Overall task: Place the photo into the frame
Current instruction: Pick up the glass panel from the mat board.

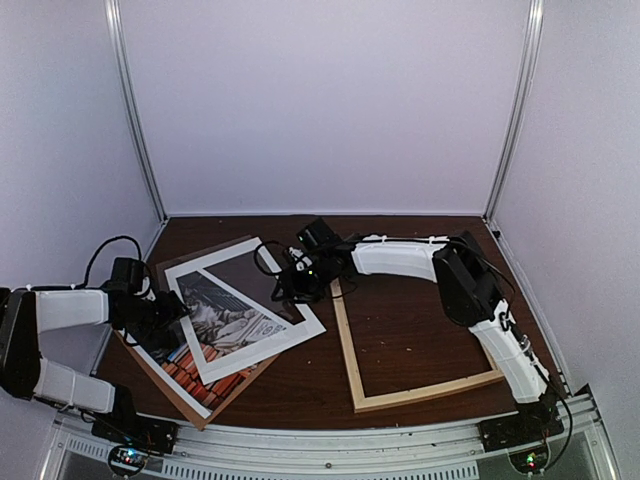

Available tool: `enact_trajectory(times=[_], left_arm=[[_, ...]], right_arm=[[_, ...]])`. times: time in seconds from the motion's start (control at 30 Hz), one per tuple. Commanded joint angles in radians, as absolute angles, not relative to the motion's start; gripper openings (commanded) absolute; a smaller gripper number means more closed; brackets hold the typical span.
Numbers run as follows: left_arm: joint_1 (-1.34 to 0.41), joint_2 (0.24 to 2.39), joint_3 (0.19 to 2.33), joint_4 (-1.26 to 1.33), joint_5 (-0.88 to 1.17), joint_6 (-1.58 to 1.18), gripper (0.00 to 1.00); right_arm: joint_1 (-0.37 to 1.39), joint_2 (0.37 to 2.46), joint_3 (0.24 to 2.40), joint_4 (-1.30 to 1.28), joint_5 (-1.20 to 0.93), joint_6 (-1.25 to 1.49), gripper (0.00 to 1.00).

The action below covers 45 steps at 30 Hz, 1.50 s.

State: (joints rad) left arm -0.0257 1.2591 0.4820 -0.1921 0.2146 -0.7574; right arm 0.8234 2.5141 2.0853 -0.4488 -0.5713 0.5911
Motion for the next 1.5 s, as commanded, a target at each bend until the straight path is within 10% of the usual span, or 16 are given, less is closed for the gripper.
enact_trajectory(times=[0.0, 1.47], left_arm=[[-0.026, 1.243, 0.470, -0.101, 0.314, -0.756, 0.79], [-0.026, 1.108, 0.478, 0.042, 0.485, -0.867, 0.91]], right_arm=[[0.836, 2.435, 1.977, -0.348, -0.621, 0.668, 0.55], [0.821, 2.283, 1.656, -0.346, -0.516, 0.590, 0.51]])
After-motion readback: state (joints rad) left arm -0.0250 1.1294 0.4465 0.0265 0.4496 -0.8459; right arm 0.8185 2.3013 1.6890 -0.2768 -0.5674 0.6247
